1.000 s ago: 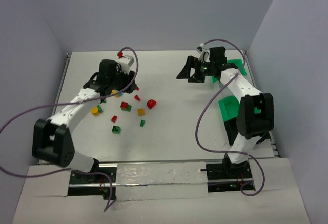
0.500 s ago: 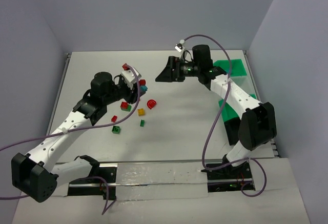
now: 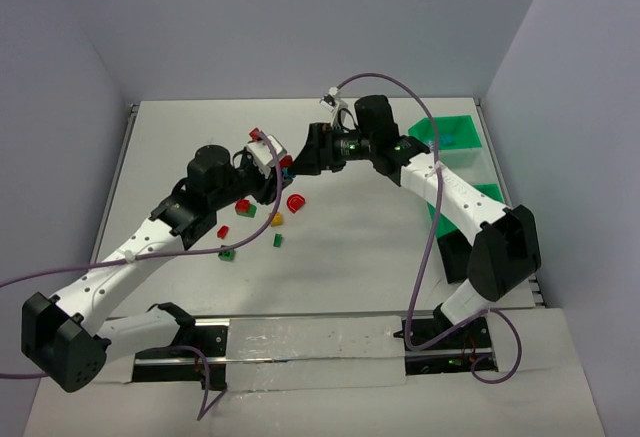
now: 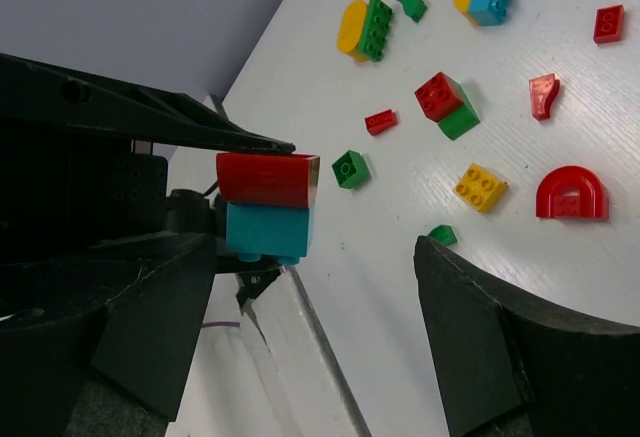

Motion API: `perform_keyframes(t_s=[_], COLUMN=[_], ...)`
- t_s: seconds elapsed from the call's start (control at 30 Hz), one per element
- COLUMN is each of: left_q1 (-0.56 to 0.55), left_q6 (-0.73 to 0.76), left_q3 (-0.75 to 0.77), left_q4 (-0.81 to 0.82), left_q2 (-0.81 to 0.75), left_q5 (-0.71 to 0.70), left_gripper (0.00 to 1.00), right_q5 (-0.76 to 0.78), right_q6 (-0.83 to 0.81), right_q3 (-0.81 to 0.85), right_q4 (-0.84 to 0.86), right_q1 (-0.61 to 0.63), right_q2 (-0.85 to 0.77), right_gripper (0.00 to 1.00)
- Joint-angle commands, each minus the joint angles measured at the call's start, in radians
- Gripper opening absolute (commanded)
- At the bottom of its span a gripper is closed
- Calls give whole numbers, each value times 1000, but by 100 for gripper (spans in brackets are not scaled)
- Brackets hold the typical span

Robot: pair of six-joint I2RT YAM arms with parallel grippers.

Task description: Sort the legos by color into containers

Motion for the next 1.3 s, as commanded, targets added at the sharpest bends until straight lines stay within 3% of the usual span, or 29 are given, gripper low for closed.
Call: perform_keyframes(t_s=[0.0,0.33,0.87,1.27], left_q1=[-8,-12,-28,-31], left_q6=[-16,-17,-19,-20], left_q3=[30,31,48,58], left_q4=[67,69,102,139], left_q2=[8,18,30,44], left_q5=[-25,-16,-31,-131], left_gripper=[28,28,29,30], right_q5=[-8,-76,-50,-36], right_q6=[-26,-7,69,50], right_q3=[-19,-31,-43,-81], right_q4=[4,38,65,44], right_q1=[18,30,41,57], right_q2=[-58,-49,8,12], right_gripper=[85,74,74,52])
